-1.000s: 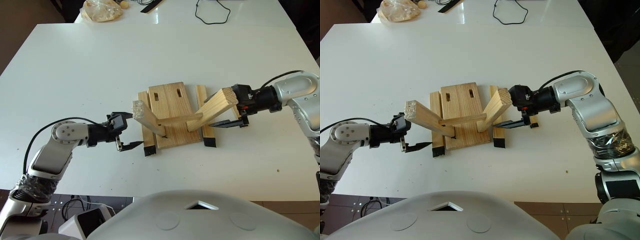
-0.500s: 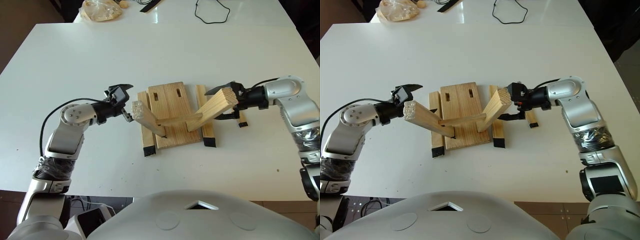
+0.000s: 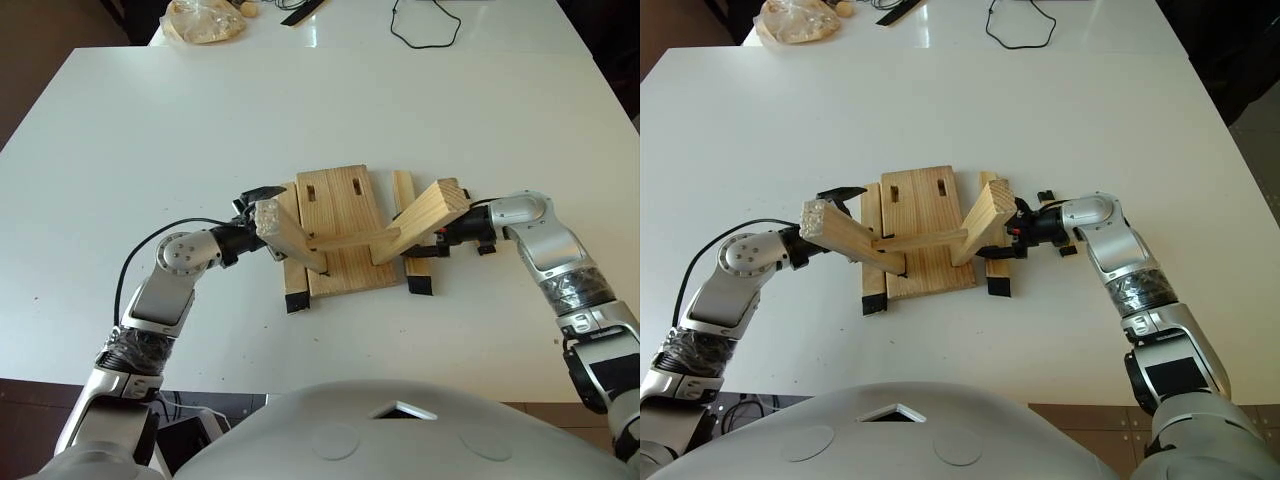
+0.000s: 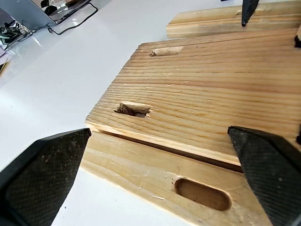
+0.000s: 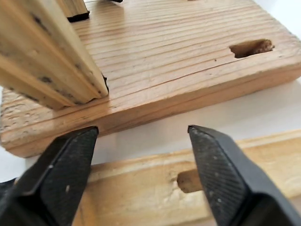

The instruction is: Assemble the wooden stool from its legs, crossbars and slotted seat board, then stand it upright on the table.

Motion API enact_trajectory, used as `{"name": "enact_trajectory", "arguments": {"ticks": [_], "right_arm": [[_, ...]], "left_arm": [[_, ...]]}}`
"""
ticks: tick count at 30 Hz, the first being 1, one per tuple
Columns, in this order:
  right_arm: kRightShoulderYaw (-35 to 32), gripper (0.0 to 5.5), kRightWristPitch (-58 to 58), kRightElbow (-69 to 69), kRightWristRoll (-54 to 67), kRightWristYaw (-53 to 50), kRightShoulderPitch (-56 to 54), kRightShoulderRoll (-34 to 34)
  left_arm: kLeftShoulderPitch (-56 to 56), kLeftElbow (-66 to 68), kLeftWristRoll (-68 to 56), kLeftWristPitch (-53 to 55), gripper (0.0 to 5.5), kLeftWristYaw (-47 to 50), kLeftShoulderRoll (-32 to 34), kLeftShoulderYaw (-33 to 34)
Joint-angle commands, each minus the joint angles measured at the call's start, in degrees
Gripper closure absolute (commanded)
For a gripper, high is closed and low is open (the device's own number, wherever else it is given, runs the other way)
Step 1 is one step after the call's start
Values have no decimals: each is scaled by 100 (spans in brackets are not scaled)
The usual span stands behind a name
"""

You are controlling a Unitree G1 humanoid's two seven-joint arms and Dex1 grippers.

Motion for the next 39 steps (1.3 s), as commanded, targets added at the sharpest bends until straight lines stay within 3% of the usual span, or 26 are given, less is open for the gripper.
{"name": "enact_trajectory", "arguments": {"ticks": [1,12,20,26,31,37,39], "right_arm": [[-21,275,-133,337,-226,103,220,-293],[-387,437,-641,1012,-336,105,515,-944],[-641,548,-620,672,-178,137,766,-1210],[-913,548,-430,225,69,150,818,-1304],[-1235,548,347,-843,662,217,776,-1277],[-1447,548,781,-1989,1037,597,1205,-1735],[-1374,548,657,-2275,969,817,1539,-2011]], "left_arm": [[428,468,647,-36,10,-26,362,-267],[757,1043,714,-467,10,61,850,-97],[1005,954,333,-443,10,-171,1155,207],[862,867,-234,-245,10,-413,1341,661],[539,-308,-2096,1261,10,-451,924,1442],[347,-1664,-3016,2319,10,-261,779,1689],[530,-1953,-2728,2287,10,-329,899,1469]]}}
